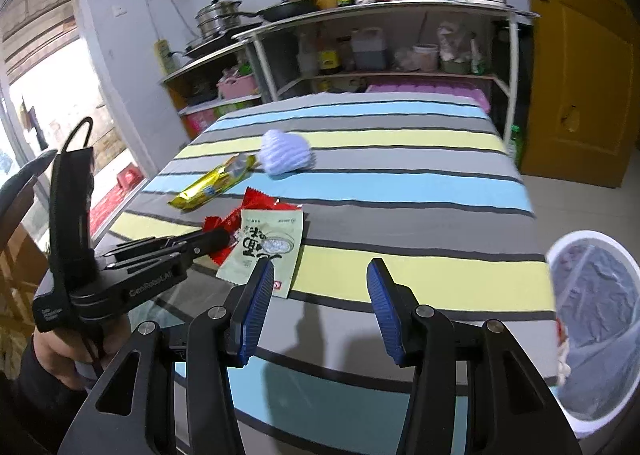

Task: Collect trash
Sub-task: 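Grasp the red wrapper with the left gripper while the right gripper grasps the green-white packet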

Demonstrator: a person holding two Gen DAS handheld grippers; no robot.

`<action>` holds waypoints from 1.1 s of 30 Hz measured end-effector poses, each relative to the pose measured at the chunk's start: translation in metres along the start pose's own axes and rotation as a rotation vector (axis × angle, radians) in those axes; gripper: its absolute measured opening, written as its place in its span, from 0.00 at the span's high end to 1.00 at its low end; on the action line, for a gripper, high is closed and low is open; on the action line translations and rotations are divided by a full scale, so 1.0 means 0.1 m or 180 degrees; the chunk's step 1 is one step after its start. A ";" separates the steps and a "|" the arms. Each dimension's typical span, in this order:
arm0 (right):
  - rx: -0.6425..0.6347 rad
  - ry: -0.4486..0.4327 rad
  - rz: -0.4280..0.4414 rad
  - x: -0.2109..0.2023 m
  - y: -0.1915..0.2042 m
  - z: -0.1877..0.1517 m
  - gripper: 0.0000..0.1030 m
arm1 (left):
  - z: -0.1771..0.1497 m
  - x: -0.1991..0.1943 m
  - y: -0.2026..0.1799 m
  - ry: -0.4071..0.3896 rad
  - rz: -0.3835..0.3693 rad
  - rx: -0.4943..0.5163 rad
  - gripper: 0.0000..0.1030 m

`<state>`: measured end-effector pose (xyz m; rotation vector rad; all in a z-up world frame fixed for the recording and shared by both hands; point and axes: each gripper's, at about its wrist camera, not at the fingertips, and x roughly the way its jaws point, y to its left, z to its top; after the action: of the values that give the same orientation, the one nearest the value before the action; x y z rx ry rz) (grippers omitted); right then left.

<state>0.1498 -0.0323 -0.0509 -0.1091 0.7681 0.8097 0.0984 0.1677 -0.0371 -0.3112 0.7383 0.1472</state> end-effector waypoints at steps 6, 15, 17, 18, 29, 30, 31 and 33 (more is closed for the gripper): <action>-0.0044 0.0108 0.0153 0.24 0.21 0.06 0.44 | -0.03 -0.13 0.23 -0.0083 0.0033 -0.0121 0.92; -0.0154 0.0208 0.0247 0.42 0.41 0.08 0.43 | -0.09 -0.29 0.36 -0.0191 0.0010 -0.0103 0.92; -0.0150 0.0192 0.0252 0.41 0.42 0.08 0.43 | -0.08 -0.29 0.38 -0.0192 0.0027 -0.0089 0.93; -0.0149 0.0184 0.0252 0.40 0.42 0.08 0.43 | -0.07 -0.30 0.37 -0.0174 -0.0107 -0.0100 0.93; 0.0029 -0.0022 0.0064 0.10 0.19 0.09 0.43 | -0.05 -0.48 0.02 -0.0400 -0.0367 0.0395 0.93; 0.0042 -0.0027 0.0061 0.08 0.18 0.08 0.43 | -0.05 -0.46 0.02 -0.0392 -0.0310 0.0400 0.93; 0.0043 -0.0030 0.0062 0.08 0.18 0.07 0.43 | -0.05 -0.46 0.01 -0.0394 -0.0220 0.0431 0.93; 0.0041 -0.0033 0.0080 0.06 0.17 0.05 0.43 | -0.06 -0.49 -0.05 -0.0434 -0.0171 0.0517 0.93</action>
<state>0.1439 -0.0143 -0.0478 -0.0838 0.7661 0.8283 0.0599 0.1601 -0.0066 -0.1642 0.6022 0.0563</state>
